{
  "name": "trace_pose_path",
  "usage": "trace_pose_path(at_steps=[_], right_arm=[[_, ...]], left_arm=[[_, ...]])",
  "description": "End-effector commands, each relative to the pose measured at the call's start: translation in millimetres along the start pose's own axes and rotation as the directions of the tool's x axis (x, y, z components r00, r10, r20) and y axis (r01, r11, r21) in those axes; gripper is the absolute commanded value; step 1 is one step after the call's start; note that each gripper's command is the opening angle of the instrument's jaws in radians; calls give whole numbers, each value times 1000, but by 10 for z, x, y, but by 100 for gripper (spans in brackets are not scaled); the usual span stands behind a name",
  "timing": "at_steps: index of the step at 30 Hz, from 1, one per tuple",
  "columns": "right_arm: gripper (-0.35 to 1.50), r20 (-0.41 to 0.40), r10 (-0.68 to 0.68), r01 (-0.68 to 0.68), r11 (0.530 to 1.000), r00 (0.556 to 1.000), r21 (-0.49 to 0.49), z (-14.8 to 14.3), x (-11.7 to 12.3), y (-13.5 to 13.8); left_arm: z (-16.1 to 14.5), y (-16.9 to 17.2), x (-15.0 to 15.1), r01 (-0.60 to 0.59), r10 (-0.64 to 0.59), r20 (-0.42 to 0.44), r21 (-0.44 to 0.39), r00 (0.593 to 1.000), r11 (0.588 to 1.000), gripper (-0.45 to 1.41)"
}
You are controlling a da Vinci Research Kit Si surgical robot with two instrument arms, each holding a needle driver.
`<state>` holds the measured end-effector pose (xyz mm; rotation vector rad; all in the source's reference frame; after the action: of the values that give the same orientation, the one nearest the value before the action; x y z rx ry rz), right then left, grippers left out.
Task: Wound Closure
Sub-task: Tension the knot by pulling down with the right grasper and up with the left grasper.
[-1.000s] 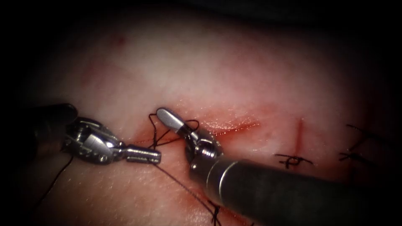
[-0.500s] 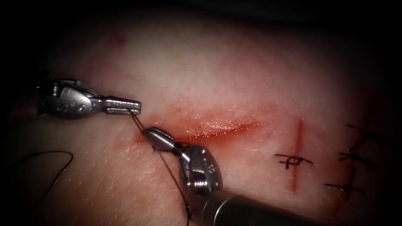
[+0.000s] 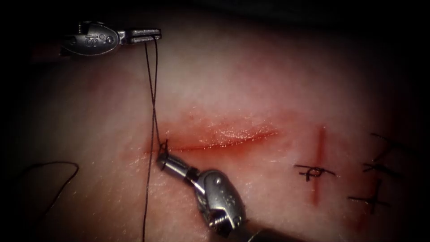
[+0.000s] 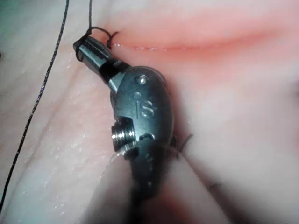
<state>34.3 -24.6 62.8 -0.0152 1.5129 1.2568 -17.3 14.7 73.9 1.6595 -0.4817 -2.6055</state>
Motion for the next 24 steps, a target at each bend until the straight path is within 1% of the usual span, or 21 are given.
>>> trace_pose_path(at_steps=[1, 5, 10, 13, 17, 19, 20, 22, 24], right_arm=[[-35, 10, -1, 1, 1000, 1000, 4, -3, -11, -2], [-35, 30, -9, 9, 1000, 1000, 5, -14, -14, -5], [-35, 39, -11, 10, 1000, 999, 5, -17, -13, -7], [-35, 45, -12, 11, 1000, 999, 4, -18, -13, -9], [-35, 76, -22, 21, 1000, 997, 9, -21, -13, -18], [-35, 102, -49, 48, 999, 994, 7, -23, -11, -23], [-35, 102, -49, 48, 999, 994, 7, -23, -11, -23], [-35, 175, -106, 106, 994, 979, 8, -31, -9, -32], [-35, 210, -146, 146, 989, 967, 13, -35, -8, -34]], left_arm=[[10, -9, -7, 2, -2, 4, 18, 1000, 1000, -45], [20, -31, -21, -10, 9, 15, 50, 1000, 999, -45], [31, -60, -33, -12, 10, 28, 91, 1000, 996, -45], [36, -68, -38, -8, 4, 40, 97, 999, 995, -45], [45, -77, -47, -14, 8, 53, 109, 999, 994, -45], [49, -81, -51, -12, 6, 53, 122, 999, 992, -45], [49, -81, -51, -12, 6, 53, 122, 999, 992, -45], [56, -86, -57, -12, 4, 60, 134, 998, 991, -45], [59, -87, -59, -14, 5, 64, 137, 998, 990, -45]])
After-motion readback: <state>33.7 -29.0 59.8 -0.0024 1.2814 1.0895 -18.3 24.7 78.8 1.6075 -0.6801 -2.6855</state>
